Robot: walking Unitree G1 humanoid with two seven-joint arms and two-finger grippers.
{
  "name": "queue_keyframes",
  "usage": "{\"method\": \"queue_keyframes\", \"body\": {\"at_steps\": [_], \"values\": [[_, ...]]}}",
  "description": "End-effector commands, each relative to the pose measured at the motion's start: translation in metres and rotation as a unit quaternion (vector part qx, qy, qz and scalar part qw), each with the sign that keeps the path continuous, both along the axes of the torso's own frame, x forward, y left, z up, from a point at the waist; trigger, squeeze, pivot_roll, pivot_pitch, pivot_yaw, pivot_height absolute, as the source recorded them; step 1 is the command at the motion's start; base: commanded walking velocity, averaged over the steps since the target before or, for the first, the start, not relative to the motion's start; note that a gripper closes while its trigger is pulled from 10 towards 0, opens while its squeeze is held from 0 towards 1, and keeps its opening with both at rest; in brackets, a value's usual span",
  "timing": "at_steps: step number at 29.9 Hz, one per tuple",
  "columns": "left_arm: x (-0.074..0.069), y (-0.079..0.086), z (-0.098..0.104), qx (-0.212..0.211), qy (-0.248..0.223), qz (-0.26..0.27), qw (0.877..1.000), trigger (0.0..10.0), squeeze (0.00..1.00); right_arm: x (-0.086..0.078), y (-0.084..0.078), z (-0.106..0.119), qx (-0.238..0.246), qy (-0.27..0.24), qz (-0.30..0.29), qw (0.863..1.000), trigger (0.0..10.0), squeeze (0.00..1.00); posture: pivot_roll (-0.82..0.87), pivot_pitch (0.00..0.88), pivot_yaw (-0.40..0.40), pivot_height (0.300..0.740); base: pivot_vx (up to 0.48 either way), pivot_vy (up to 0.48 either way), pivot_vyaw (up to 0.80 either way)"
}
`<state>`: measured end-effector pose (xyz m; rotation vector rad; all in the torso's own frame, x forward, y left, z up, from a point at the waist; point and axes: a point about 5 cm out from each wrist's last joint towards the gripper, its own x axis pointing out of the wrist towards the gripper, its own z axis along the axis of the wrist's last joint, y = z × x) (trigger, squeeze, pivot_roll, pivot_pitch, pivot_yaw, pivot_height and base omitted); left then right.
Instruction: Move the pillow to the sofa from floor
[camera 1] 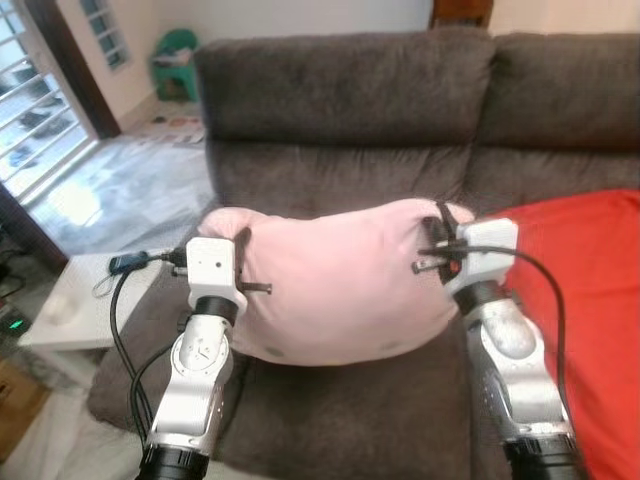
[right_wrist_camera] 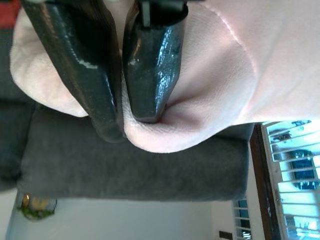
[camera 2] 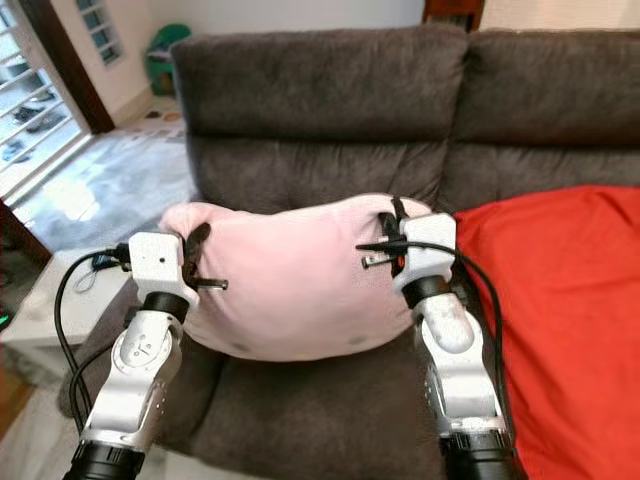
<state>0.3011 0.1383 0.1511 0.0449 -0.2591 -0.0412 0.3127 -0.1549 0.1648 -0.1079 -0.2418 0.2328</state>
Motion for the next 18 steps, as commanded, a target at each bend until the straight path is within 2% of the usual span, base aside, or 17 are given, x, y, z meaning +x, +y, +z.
{"method": "queue_keyframes", "body": {"at_steps": [1,8,9,12,13,14,16,18], "values": [[0.001,0.009,0.008,0.005,-0.019,0.013,1.000,10.0,0.00,0.001,0.014,0.010,-0.001,-0.018,0.031,0.999,10.0,0.00,-0.07,0.032,0.074,0.740,0.000,0.000,0.00],[0.004,0.013,0.000,0.018,0.012,0.019,1.000,10.0,0.00,0.011,0.017,0.006,-0.046,0.012,0.049,0.998,10.0,0.00,-0.06,0.034,0.076,0.740,0.000,0.000,0.00],[0.005,0.011,-0.006,0.020,0.030,0.000,0.999,10.0,0.00,0.020,0.017,0.005,-0.073,0.027,0.045,0.996,10.0,0.00,-0.07,0.033,0.075,0.740,0.000,0.000,0.00],[0.004,0.008,-0.009,0.022,0.041,-0.021,0.999,10.0,0.00,0.030,0.017,0.008,-0.085,0.036,0.040,0.995,10.0,0.00,-0.06,0.033,0.075,0.740,0.000,0.000,0.00],[0.004,0.007,-0.010,0.020,0.049,-0.038,0.998,10.0,0.00,0.037,0.018,0.013,-0.087,0.037,0.038,0.995,10.0,0.00,-0.06,0.032,0.072,0.740,0.000,0.000,0.00],[0.004,0.007,-0.010,0.020,0.049,-0.038,0.998,10.0,0.00,0.037,0.018,0.013,-0.087,0.037,0.038,0.995,10.0,0.00,-0.06,0.032,0.072,0.740,0.000,0.000,0.00],[0.002,0.008,-0.012,0.018,0.064,-0.062,0.996,10.0,0.00,0.048,0.025,0.022,-0.103,0.034,0.049,0.993,10.0,0.00,-0.06,0.031,0.067,0.740,0.000,0.000,0.00],[0.002,0.009,-0.013,0.020,0.068,-0.071,0.995,10.0,0.00,0.052,0.029,0.025,-0.111,0.030,0.056,0.992,10.0,0.00,-0.05,0.031,0.064,0.740,0.000,0.000,0.00]]}}
